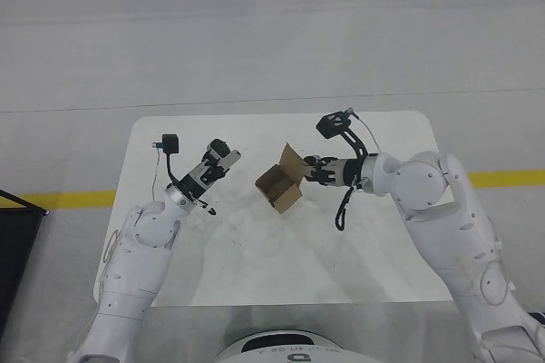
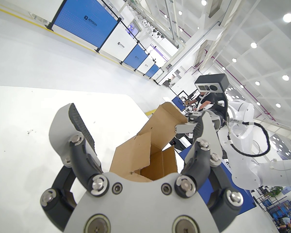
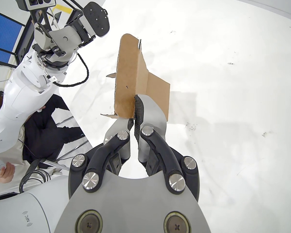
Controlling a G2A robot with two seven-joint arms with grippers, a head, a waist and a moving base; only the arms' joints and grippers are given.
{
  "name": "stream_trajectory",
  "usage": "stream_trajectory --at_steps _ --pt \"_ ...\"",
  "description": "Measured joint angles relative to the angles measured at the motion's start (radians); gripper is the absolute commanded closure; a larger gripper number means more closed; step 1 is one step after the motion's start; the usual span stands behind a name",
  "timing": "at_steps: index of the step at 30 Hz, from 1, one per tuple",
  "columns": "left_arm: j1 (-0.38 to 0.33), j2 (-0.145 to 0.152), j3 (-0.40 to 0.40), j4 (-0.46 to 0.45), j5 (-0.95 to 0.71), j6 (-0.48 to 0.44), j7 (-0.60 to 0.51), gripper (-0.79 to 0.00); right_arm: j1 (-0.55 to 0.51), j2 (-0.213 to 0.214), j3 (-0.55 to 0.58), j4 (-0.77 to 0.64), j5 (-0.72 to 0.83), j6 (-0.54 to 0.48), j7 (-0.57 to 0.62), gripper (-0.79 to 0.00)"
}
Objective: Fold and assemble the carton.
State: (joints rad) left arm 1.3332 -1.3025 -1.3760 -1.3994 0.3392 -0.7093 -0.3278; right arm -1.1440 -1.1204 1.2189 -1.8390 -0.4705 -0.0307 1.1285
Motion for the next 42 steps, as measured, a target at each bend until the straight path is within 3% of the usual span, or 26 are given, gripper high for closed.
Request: stream_trajectory --at_steps 42 --pt "0.001 0.000 0.002 -0.003 0.001 0.003 0.001 -0.785 -0.008 0.003 -0.008 0.003 -0.036 -0.002 0.010 0.000"
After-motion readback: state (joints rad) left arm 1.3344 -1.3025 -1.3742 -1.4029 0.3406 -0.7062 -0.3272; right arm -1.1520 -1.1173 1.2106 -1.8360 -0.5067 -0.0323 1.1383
